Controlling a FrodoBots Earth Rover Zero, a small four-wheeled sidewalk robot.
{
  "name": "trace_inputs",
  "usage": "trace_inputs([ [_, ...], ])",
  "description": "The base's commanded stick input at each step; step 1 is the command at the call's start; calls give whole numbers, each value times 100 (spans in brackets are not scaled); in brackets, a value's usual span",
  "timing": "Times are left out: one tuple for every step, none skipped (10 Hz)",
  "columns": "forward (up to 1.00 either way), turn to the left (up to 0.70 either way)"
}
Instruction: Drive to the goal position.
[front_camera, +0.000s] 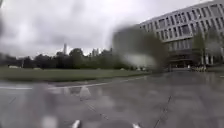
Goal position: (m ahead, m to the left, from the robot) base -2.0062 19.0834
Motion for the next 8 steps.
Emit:
trace_inputs([
  [70,35],
  [70,35],
  [70,35],
  [70,35],
  [70,35],
  [70,35],
  [70,35],
  [70,35],
])
